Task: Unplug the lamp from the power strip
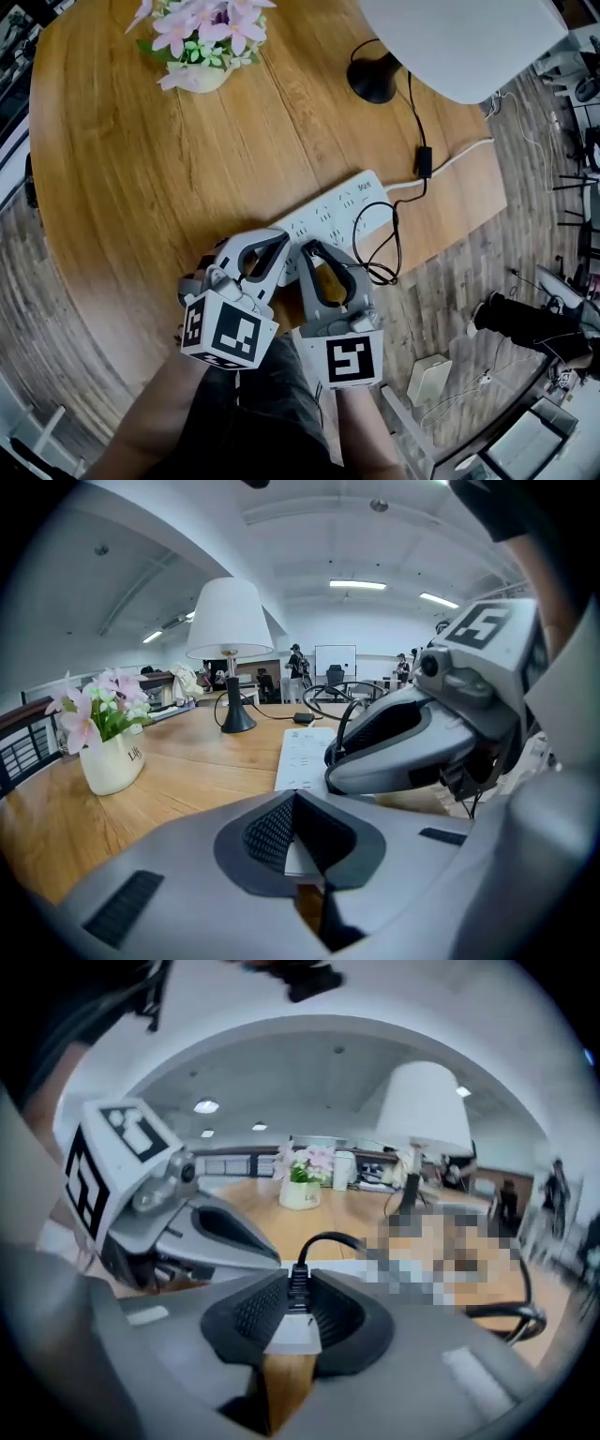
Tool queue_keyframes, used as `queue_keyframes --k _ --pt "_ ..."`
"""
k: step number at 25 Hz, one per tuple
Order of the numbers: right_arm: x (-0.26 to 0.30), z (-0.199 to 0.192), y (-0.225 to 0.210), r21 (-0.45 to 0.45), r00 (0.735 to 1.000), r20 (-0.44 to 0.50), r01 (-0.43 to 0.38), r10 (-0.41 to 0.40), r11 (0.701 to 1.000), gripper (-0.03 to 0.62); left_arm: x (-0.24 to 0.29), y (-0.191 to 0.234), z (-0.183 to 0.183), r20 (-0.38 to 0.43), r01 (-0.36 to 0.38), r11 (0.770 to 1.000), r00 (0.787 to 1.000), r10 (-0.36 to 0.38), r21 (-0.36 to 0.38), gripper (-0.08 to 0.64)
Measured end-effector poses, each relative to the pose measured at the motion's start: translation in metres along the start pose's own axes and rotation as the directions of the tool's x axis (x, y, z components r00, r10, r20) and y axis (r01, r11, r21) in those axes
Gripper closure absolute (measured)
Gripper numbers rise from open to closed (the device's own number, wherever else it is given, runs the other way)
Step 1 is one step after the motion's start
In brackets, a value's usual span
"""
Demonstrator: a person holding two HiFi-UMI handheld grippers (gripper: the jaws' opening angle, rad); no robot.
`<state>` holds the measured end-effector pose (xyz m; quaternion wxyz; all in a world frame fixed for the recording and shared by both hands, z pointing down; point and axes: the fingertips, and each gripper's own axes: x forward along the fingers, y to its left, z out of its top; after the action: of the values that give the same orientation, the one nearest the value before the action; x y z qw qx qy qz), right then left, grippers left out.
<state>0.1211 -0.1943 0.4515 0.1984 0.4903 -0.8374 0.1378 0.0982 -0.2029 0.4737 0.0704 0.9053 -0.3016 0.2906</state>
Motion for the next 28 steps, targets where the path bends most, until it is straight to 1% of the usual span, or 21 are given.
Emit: queue_keyframes --k 2,3,4,6,8,9,10,12,13,15,16,17,19,20,21,22,23,25,26,27,28 --pt "-0.003 -0.002 -0.008 0.190 0.998 0.041 -0.046 0.039 0.981 0.509 0.000 -0.001 0.000 0.001 0.001 1.000 1.000 -0.001 0.002 0.565" --pt "-0.004 -0.002 -0.010 0.213 0.997 0.054 -0.058 0.047 0.975 0.508 0.000 -0.001 0.000 0.002 0.001 1.000 1.000 -0.001 0.001 0.565" --pt "-0.003 0.000 -0.010 0.178 0.997 0.060 -0.053 0.043 0.983 0.508 0.000 0.000 0.000 0.001 0.002 1.000 1.000 -0.002 -0.001 0.565" --pt "-0.001 0.004 -0.003 -0.040 1.000 0.009 -0.009 0.010 0.999 0.512 0.000 0.000 0.001 -0.001 -0.001 1.000 1.000 0.001 -0.008 0.566" --pt "-0.001 0.002 0.004 -0.224 0.997 -0.063 0.025 -0.040 0.974 0.512 0.000 0.001 0.001 -0.006 -0.007 1.000 1.000 0.007 -0.014 0.566" --pt "0.000 0.002 0.006 -0.245 0.997 -0.060 0.034 -0.050 0.969 0.512 0.000 0.001 0.000 -0.010 -0.008 1.000 1.000 0.008 -0.013 0.566" --pt "0.000 0.003 0.006 -0.207 0.998 -0.035 0.037 -0.045 0.978 0.512 0.000 0.001 0.000 -0.014 -0.009 1.000 1.000 0.008 -0.011 0.566" --pt "-0.001 0.003 0.000 -0.011 1.000 0.014 0.005 -0.005 1.000 0.512 0.001 0.001 -0.001 -0.018 -0.005 1.000 1.000 0.005 -0.008 0.566" --pt "-0.002 0.003 -0.004 0.070 1.000 0.026 -0.018 0.016 0.997 0.512 0.001 0.000 -0.001 -0.017 -0.002 1.000 1.000 0.002 -0.008 0.566" --pt "-0.004 0.003 -0.008 0.125 0.999 0.042 -0.038 0.033 0.991 0.512 0.002 -0.002 0.000 -0.013 0.002 1.000 1.000 -0.003 -0.008 0.566" --pt "-0.003 0.005 -0.008 0.089 0.999 0.042 -0.030 0.027 0.996 0.512 0.002 -0.002 0.000 -0.012 0.003 1.000 1.000 -0.003 -0.009 0.566" --pt "-0.002 0.006 -0.006 0.005 1.000 0.023 -0.013 0.013 1.000 0.512 0.002 -0.001 0.000 -0.013 0.002 1.000 1.000 -0.003 -0.010 0.566" --pt "-0.002 0.004 0.001 -0.195 0.998 -0.055 0.024 -0.036 0.981 0.514 0.002 -0.001 0.000 -0.015 -0.001 1.000 1.000 0.001 -0.017 0.566" --pt "-0.002 0.003 0.004 -0.245 0.996 -0.069 0.036 -0.054 0.969 0.514 0.002 -0.001 0.000 -0.016 -0.003 1.000 1.000 0.003 -0.019 0.566" --pt "-0.002 0.004 0.005 -0.241 0.997 -0.056 0.041 -0.056 0.970 0.514 0.001 -0.001 0.000 -0.018 -0.005 1.000 1.000 0.005 -0.018 0.566" --pt "-0.002 0.005 0.004 -0.178 0.999 -0.027 0.036 -0.041 0.983 0.514 0.002 -0.001 0.000 -0.020 -0.006 1.000 1.000 0.006 -0.013 0.566" --pt "-0.003 0.005 0.001 -0.071 1.000 0.002 0.019 -0.019 0.997 0.512 0.002 -0.001 -0.001 -0.021 -0.005 1.000 1.000 0.005 -0.007 0.566" --pt "-0.006 0.005 -0.009 0.112 0.999 0.035 -0.022 0.018 0.993 0.512 0.003 -0.003 0.000 -0.020 0.002 1.000 1.000 -0.002 -0.006 0.566" --pt "-0.007 0.006 -0.011 0.149 0.999 0.049 -0.028 0.021 0.988 0.512 0.003 -0.003 0.000 -0.019 0.005 1.000 1.000 -0.006 -0.008 0.566" --pt "-0.006 0.009 -0.012 0.139 0.998 0.063 -0.022 0.013 0.990 0.512 0.003 -0.003 0.000 -0.020 0.006 1.000 1.000 -0.006 -0.009 0.566" --pt "-0.006 0.013 -0.008 0.067 0.998 0.069 -0.008 0.003 0.998 0.512 0.003 -0.003 0.000 -0.022 0.005 1.000 1.000 -0.006 -0.009 0.566"
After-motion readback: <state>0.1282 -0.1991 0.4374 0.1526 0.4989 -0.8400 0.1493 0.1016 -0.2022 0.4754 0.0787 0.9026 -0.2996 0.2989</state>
